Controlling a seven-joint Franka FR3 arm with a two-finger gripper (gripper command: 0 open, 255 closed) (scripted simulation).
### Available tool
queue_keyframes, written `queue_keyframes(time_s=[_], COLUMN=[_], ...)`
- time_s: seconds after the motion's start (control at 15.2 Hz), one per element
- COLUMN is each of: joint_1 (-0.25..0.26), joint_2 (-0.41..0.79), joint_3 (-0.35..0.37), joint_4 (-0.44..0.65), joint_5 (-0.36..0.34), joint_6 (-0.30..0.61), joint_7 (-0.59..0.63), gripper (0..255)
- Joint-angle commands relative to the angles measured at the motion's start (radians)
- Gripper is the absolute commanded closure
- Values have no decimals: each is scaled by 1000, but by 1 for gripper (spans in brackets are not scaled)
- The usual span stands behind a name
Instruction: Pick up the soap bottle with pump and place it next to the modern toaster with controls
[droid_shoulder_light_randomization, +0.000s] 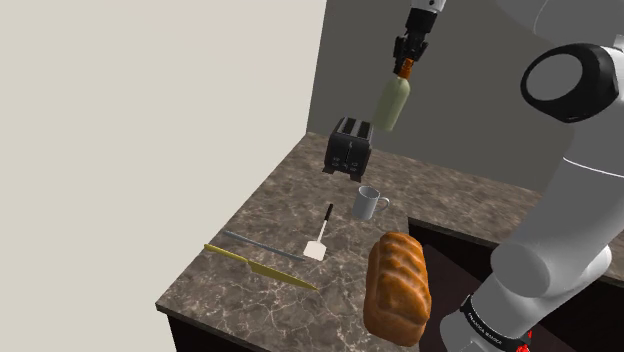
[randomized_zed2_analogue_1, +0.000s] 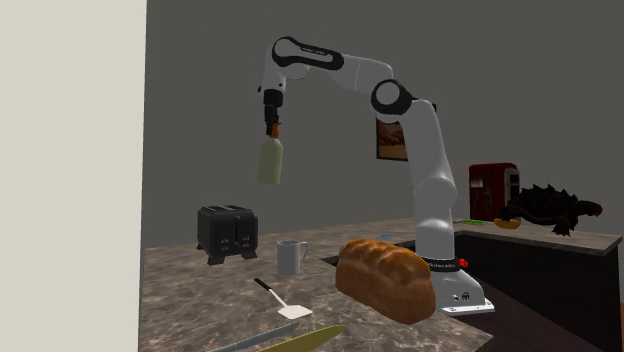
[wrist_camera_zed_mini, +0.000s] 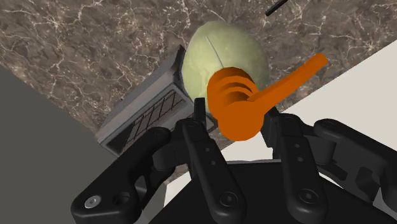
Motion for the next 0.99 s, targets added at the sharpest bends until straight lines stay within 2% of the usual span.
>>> queue_keyframes(time_s=[0.0,0.33,0.4,0.46,0.66,0.92], joint_1=[-27,-107,-125,-153,-147,-142], joint_2=[32,162,200,272,185,119], joint_3=[-17,-57,-63,-70,-70,-70], joint_4=[46,238,299,416,227,66], joint_5=[6,27,32,42,35,30], joint_6=[-14,-81,-103,-150,-48,47], joint_7=[-44,-153,-173,-200,-203,-205], gripper=[255,255,255,255,255,255])
